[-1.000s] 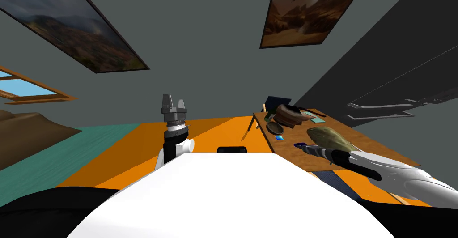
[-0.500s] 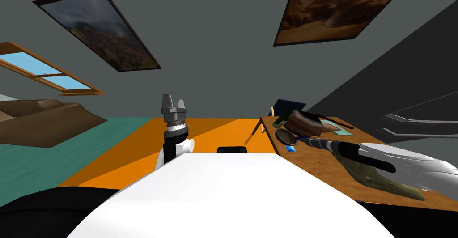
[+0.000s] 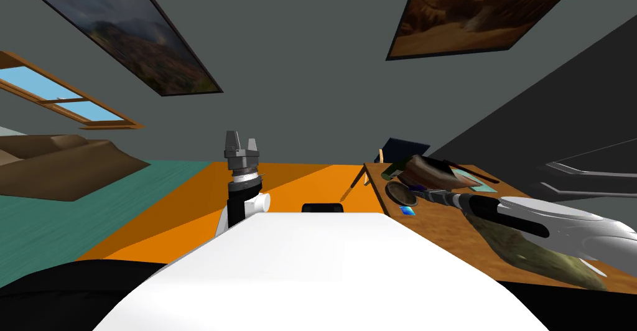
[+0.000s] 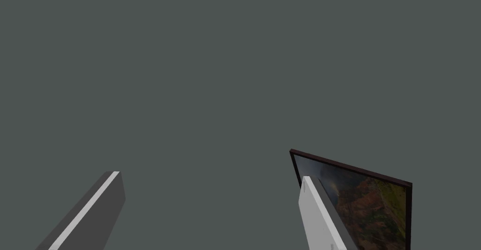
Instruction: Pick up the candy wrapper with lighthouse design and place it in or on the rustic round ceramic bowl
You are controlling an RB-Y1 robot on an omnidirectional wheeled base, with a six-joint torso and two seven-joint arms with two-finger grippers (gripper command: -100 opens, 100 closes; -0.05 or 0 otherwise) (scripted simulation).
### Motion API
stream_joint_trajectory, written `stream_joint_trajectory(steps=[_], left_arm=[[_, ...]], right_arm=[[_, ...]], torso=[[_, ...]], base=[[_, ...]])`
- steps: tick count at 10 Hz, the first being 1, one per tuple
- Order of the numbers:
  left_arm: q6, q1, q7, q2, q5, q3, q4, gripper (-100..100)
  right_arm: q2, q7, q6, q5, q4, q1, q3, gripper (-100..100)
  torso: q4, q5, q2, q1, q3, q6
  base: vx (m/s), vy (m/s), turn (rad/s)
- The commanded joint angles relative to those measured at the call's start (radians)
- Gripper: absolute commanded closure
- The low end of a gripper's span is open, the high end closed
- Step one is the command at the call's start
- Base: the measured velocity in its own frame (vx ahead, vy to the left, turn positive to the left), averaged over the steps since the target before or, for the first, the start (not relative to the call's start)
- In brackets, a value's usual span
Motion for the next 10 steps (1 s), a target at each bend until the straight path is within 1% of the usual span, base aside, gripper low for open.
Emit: stream_joint_trajectory(steps=[1,2,3,4,6,7,9,10], left_arm=[[0.0,0.0,0.0,0.0,0.0,0.0,0.0,0],[0.0,0.0,0.0,0.0,0.0,0.0,0.0,0],[0.0,0.0,0.0,0.0,0.0,0.0,0.0,0],[0.0,0.0,0.0,0.0,0.0,0.0,0.0,0],[0.0,0.0,0.0,0.0,0.0,0.0,0.0,0],[0.0,0.0,0.0,0.0,0.0,0.0,0.0,0],[0.0,0.0,0.0,0.0,0.0,0.0,0.0,0],[0.0,0.0,0.0,0.0,0.0,0.0,0.0,0]], right_arm=[[0.0,0.0,0.0,0.0,0.0,0.0,0.0,-100],[0.0,0.0,0.0,0.0,0.0,0.0,0.0,-100],[0.0,0.0,0.0,0.0,0.0,0.0,0.0,0],[-0.029,-0.014,-0.011,-0.005,-0.012,0.001,-0.002,-100],[-0.057,-0.028,-0.023,-0.01,-0.024,0.002,-0.003,-100],[-0.086,-0.042,-0.034,-0.016,-0.035,0.003,-0.005,-100],[-0.114,-0.056,-0.046,-0.021,-0.047,0.004,-0.007,-100],[-0.143,-0.07,-0.057,-0.026,-0.059,0.005,-0.009,-100]], torso=[[0.0,0.0,0.0,0.0,0.0,0.0],[0.0,0.0,0.0,0.0,0.0,0.0],[0.0,0.0,0.0,0.0,0.0,0.0],[0.0,0.0,0.0,0.0,0.0,0.0],[0.0,0.0,0.0,0.001,0.0,0.0],[0.0,0.001,0.0,0.001,0.0,0.0],[0.0,0.0,0.0,0.002,0.0,0.0],[0.0,0.0,0.0,0.001,0.0,0.0]], base=[[0.0,0.0,0.0],[0.0,0.0,0.0],[0.0,0.0,0.0],[0.001,0.009,-0.049],[0.001,0.017,-0.055],[0.0,0.017,-0.056],[0.003,0.017,-0.045],[0.005,0.018,-0.061]])
